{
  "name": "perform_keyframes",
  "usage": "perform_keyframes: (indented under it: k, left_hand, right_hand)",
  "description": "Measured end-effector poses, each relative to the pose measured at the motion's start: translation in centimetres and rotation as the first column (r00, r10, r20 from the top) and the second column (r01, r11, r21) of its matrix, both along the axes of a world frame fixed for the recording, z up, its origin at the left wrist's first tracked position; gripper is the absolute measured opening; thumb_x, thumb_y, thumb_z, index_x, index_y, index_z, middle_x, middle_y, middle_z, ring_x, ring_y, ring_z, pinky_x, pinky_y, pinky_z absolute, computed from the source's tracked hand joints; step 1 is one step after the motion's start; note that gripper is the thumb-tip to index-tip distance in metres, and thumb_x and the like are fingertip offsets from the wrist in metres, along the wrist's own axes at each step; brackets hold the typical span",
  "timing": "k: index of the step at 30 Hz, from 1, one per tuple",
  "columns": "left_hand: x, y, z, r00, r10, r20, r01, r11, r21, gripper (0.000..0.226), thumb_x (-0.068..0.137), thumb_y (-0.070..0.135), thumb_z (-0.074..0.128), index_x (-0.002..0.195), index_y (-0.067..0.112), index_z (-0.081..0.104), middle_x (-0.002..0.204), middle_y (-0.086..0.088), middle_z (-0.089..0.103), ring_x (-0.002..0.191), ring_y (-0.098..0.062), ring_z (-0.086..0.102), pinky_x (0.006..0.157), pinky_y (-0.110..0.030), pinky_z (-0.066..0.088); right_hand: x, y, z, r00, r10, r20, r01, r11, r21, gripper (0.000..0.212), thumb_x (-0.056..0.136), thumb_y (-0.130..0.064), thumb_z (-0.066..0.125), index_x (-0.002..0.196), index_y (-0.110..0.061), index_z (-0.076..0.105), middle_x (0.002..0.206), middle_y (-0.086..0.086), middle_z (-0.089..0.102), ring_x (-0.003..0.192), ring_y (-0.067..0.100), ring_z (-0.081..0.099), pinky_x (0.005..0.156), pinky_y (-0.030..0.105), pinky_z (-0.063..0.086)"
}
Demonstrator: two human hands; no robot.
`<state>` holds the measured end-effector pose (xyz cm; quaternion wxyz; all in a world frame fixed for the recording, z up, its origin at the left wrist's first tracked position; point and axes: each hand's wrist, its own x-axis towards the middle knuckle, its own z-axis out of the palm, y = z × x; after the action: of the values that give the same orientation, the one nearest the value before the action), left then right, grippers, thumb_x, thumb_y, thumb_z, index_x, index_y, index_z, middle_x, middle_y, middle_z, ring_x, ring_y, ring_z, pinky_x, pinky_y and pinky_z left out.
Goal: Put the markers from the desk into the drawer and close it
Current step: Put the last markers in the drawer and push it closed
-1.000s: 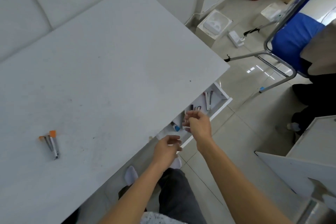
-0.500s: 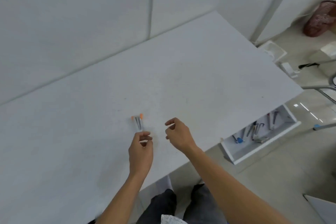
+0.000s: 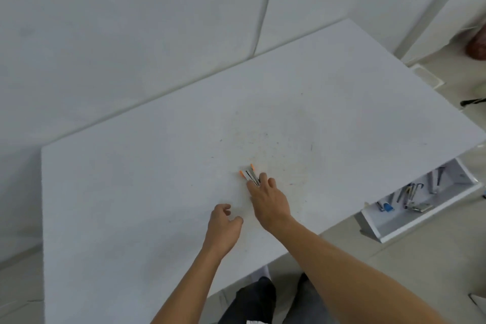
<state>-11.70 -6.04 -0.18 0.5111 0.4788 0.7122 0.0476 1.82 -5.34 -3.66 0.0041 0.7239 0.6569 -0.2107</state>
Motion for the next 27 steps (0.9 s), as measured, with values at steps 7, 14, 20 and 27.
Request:
perform_keyframes:
  k: [7,14,20,27]
  left_hand:
    - [5.7,-0.2,-0.2,0.983,-0.16,0.092,0.165,0.985,-0.042,0.049,0.088,0.022,0.056,0.134,0.018,0.04,0.133,-0.003,0.05,0.104,-0.016,0.052,0.076,-0.024,0.041]
    - [14.5,-2.7,0.3,0.897,-0.415,0.154,0.426,0.904,-0.046,0.05,0.085,0.022,0.056,0.134,0.016,0.043,0.132,-0.002,0.051,0.103,-0.015,0.05,0.083,-0.027,0.038]
    - [20.1,-3.6,-0.2,0.809,-0.572,0.134,0.581,0.813,-0.031,0.05,0.086,0.021,0.056,0.133,0.014,0.044,0.13,-0.003,0.05,0.104,-0.016,0.051,0.083,-0.025,0.038]
    - [25.8,-3.8,-1.5,0.773,-0.633,0.037,0.633,0.774,0.011,0.045,0.084,0.02,0.059,0.127,0.012,0.049,0.121,-0.006,0.052,0.101,-0.017,0.053,0.08,-0.026,0.04]
  right_hand:
    - [6.7,-4.1,0.1,0.703,-0.554,-0.445,0.551,0.821,-0.151,0.015,0.095,-0.007,0.052,0.088,-0.015,0.04,0.089,0.005,0.05,0.079,0.024,0.046,0.067,0.033,0.038]
    - [13.4,-10.2,1.9,-0.603,-0.476,-0.639,0.597,0.262,-0.758,0.024,0.098,-0.001,0.056,0.121,-0.001,0.06,0.105,0.017,0.065,0.084,0.021,0.063,0.075,0.029,0.057]
    - [21.5,-16.0,1.9,-0.713,-0.32,-0.624,0.648,0.043,-0.761,0.011,0.101,-0.002,0.05,0.095,-0.004,0.06,0.075,0.009,0.055,0.066,0.017,0.053,0.067,0.028,0.055]
    - [29.8,-17.9,0.6,-0.396,-0.722,-0.567,0.759,0.09,-0.645,0.015,0.1,-0.018,0.052,0.095,-0.005,0.058,0.071,0.012,0.062,0.052,0.017,0.06,0.053,0.028,0.054]
